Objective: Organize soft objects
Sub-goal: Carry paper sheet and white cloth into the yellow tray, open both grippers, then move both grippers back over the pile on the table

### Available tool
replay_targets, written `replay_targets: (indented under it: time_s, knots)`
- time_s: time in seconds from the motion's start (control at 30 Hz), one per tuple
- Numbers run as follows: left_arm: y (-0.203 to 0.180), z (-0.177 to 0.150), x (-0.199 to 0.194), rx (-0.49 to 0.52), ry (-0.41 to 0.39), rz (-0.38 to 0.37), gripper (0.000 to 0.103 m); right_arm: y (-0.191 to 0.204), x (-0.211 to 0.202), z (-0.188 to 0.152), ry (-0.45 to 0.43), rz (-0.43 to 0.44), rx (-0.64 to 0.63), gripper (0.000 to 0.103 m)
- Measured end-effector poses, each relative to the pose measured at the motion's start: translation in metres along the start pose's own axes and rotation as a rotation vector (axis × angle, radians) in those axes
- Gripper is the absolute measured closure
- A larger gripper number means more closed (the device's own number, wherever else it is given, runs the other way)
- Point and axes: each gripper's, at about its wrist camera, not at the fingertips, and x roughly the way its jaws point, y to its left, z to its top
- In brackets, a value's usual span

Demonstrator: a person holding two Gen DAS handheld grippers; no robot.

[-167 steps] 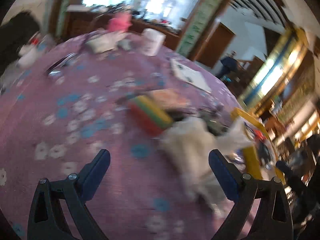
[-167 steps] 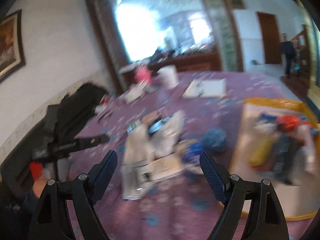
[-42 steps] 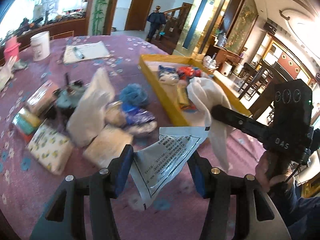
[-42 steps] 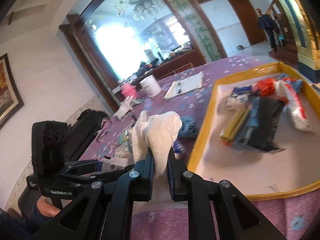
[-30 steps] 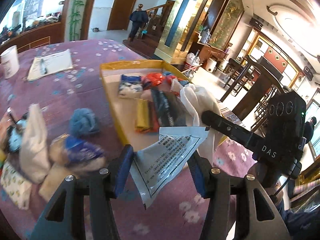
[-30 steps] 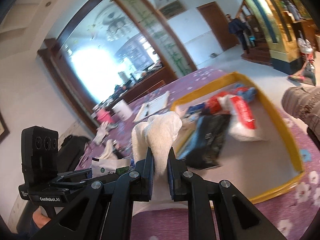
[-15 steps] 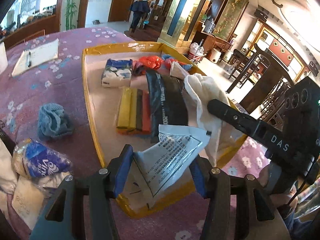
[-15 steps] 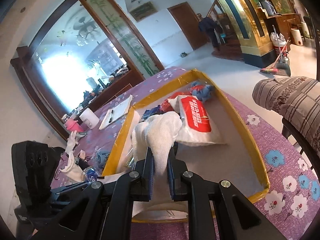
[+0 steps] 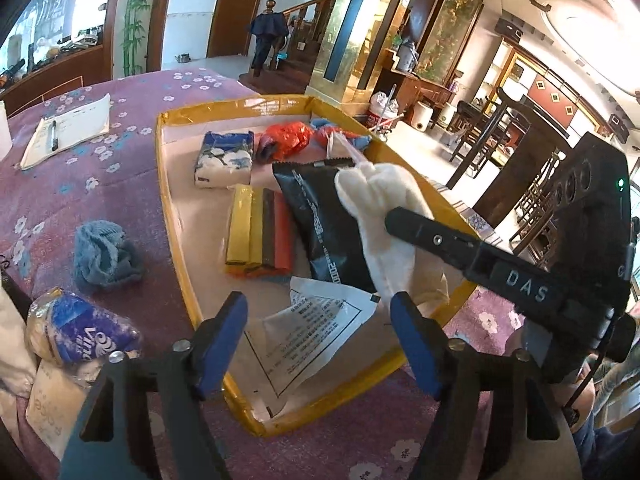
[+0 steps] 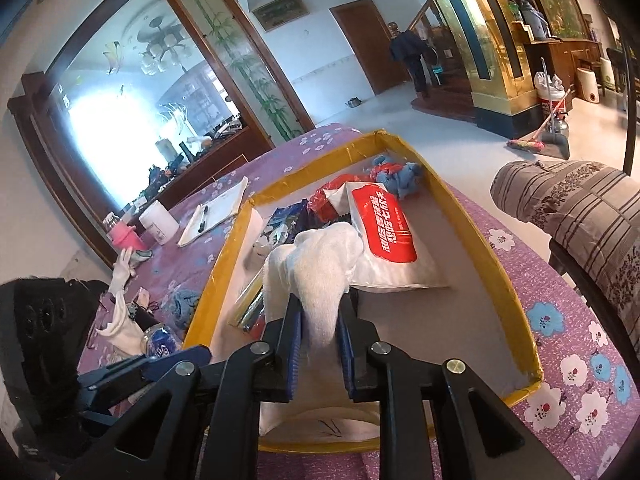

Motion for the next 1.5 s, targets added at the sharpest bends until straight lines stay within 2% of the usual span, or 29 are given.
replay_targets:
  time_s: [0.13,0.4,0.63,0.9,1.07,1.2,1.37,1.5]
  knots:
    - [0.004,0.002,-0.009,-0.034,-0.010,-0.005,0.028,-0.002,-0.004,-0.001,-0.020,0.009,0.011,0.080]
    - [0.004,-0.002,-0.025,-0.044,-0.028,-0.013,0.027,-0.001,-0.017,-0.003,-0.081,0.000,0.011,0.060]
    - [0.009,-0.009,-0.046,-0.056,-0.046,-0.010,0.026,0.006,-0.026,-0.009,-0.109,0.000,0.010,0.060]
    - [0.031,-0.023,-0.081,-0.094,-0.093,0.023,0.026,0.048,-0.026,-0.015,-0.074,0.081,-0.084,0.058]
    - [0.066,-0.041,-0.121,-0.154,-0.159,0.065,0.021,0.075,-0.020,-0.024,-0.033,0.122,-0.135,0.056]
    - [0.110,-0.056,-0.156,-0.243,-0.216,0.123,0.020,0.093,-0.014,-0.034,-0.004,0.156,-0.178,0.056]
    - [0.160,-0.076,-0.184,-0.379,-0.255,0.183,0.019,0.112,-0.005,-0.043,0.028,0.183,-0.213,0.056]
    - [0.191,-0.090,-0.194,-0.469,-0.253,0.228,0.018,0.120,-0.001,-0.048,0.043,0.202,-0.231,0.056]
